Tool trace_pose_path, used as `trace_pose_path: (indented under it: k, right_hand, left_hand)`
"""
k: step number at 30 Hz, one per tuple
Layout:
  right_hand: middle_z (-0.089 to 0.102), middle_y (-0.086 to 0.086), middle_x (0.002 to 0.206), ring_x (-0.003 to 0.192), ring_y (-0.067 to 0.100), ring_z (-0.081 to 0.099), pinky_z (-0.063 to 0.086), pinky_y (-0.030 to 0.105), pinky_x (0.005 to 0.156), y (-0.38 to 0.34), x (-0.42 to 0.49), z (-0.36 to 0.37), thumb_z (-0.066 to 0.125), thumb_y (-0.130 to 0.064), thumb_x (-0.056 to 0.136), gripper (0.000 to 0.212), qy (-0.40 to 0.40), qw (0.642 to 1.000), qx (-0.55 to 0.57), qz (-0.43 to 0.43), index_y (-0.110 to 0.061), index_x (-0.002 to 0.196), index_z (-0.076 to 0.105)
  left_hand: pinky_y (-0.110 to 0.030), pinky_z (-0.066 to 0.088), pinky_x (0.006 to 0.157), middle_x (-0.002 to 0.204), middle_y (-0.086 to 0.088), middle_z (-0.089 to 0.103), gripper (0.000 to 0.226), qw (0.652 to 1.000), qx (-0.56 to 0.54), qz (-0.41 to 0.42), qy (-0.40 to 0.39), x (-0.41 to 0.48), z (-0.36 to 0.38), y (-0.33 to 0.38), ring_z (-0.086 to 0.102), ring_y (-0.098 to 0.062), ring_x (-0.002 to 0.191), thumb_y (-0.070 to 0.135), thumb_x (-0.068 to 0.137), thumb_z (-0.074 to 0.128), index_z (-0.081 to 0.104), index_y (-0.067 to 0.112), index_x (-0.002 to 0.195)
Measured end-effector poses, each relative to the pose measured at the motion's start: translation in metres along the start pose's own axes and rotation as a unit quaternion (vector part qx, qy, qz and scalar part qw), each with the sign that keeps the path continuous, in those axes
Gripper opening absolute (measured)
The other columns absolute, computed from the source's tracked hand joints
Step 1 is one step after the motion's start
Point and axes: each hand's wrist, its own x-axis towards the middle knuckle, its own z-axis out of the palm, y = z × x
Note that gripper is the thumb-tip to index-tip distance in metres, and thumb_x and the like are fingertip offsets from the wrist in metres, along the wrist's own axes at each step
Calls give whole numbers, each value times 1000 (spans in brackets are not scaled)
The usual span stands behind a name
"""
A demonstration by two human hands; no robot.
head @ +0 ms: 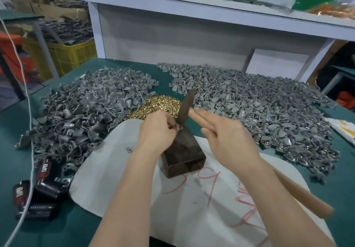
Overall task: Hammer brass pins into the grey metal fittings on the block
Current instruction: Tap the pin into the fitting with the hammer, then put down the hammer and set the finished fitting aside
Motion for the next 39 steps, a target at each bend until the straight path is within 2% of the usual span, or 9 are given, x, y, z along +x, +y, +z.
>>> trace_pose_path:
  k: [4, 10, 15, 18, 22, 25, 30, 34, 39]
  right_hand:
    - [65, -3, 112, 88, 21, 58, 47, 31, 80, 21, 24, 3, 50, -23, 94, 39, -32, 987, 130, 93, -34, 132, 49]
    - [61, 9, 94, 82, 28, 57, 43, 32, 69, 37, 30, 45, 38, -28, 100, 25, -144, 971, 31, 189, -14, 106, 58]
    - [38, 8, 106, 103, 31, 44, 40, 41, 89, 37, 30, 46, 42, -36, 98, 30, -108, 973, -54, 198, -16, 112, 60]
    - [50, 8, 118, 110, 25, 50, 41, 39, 98, 24, 37, 36, 49, -39, 95, 41, -34, 990, 70, 118, -21, 131, 52]
    - [69, 0, 89, 79, 17, 67, 55, 38, 80, 7, 62, 27, 59, -29, 91, 24, -101, 972, 209, 38, -18, 111, 63]
    - [66, -6, 96, 70, 6, 62, 54, 21, 61, 15, 98, 16, 60, -26, 91, 34, 41, 959, 250, 127, -14, 123, 57]
    - [1, 16, 157, 142, 38, 16, 22, 50, 114, -1, 140, 33, 64, -29, 87, 90, 20, 965, 125, 228, -32, 150, 0]
    - [55, 6, 134, 119, 22, 53, 40, 27, 95, -74, 133, 73, 61, -20, 89, 45, -106, 983, 122, -82, -22, 133, 52]
    - [64, 14, 103, 85, 27, 56, 40, 31, 63, -130, 133, 110, 49, -12, 93, 21, -249, 955, 44, -156, -7, 103, 67]
  left_hand:
    - [-34, 51, 77, 73, 5, 59, 15, 1000, 0, -8, 4, 0, 0, 0, 62, -24, 86, 24, 84, 71, 62, 27, 71]
    - [-38, 51, 87, 93, -2, 71, 10, 1000, -2, -8, 11, -1, 0, 2, 63, -24, 96, 22, 89, 65, 73, 17, 89]
    - [-39, 50, 90, 96, 0, 71, 11, 999, -27, -17, 14, 0, 0, 3, 63, -21, 97, 21, 90, 64, 73, 17, 94]
    - [-37, 50, 89, 91, 5, 69, 11, 999, -39, -2, 19, -1, 1, 6, 63, -19, 94, 22, 90, 64, 73, 18, 94]
    - [-36, 49, 88, 98, 1, 66, 13, 997, -64, 23, 46, -1, 3, 9, 61, -19, 95, 20, 90, 62, 72, 17, 98]
    - [-27, 43, 93, 117, -2, 55, 25, 983, -130, -4, 132, 2, -1, 6, 57, -15, 103, 22, 92, 59, 65, 16, 116]
    - [-11, 40, 72, 115, 3, 55, 18, 849, -405, -137, 311, 5, -17, 2, 56, -4, 94, 15, 93, 53, 57, 30, 102]
    - [-12, 40, 71, 102, 2, 56, 22, 693, -558, -210, 406, 9, -29, -9, 52, -9, 87, 2, 92, 44, 55, 19, 102]
    - [-12, 42, 69, 105, -3, 55, 20, 653, -554, -221, 466, 11, -35, -18, 53, -10, 87, 1, 93, 42, 51, 14, 105]
